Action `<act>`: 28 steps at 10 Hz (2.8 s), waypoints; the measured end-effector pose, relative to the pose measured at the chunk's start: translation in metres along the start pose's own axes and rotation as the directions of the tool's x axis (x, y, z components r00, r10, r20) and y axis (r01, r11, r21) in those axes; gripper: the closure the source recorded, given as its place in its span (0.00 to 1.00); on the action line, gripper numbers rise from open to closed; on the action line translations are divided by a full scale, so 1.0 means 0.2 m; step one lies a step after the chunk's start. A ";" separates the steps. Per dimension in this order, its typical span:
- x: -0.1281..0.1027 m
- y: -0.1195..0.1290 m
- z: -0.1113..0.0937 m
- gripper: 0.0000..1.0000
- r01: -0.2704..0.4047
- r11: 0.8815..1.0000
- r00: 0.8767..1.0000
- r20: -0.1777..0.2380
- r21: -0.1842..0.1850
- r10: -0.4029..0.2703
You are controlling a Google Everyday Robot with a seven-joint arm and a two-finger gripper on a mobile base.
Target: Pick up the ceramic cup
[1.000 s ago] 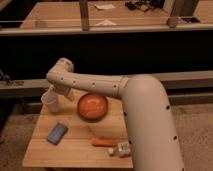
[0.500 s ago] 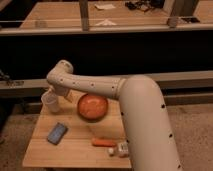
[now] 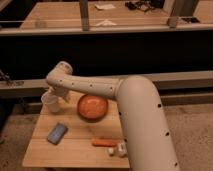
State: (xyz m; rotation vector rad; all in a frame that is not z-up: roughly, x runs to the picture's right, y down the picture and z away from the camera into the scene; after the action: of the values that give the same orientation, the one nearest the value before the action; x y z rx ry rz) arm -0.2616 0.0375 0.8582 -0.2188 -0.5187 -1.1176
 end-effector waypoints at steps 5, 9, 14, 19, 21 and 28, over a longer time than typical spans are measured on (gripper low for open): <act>-0.03 -0.04 0.04 0.41 0.011 1.000 1.000 0.007 0.011 -0.011; -0.05 -0.06 0.05 0.56 0.013 1.000 1.000 0.001 0.020 -0.013; -0.03 -0.09 -0.03 0.88 0.023 0.999 1.000 -0.009 0.032 -0.023; -0.01 -0.13 -0.15 0.92 0.038 0.998 0.999 0.011 0.050 -0.039; 0.00 -0.14 -0.21 0.97 0.044 0.998 0.999 0.011 0.050 -0.044; 0.02 -0.18 -0.32 0.97 0.061 0.997 0.998 0.017 0.054 -0.062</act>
State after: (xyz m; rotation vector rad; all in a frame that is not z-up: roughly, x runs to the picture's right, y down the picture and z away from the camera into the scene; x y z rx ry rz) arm -0.2745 -0.0079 0.8021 -0.1677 -0.5743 -1.1608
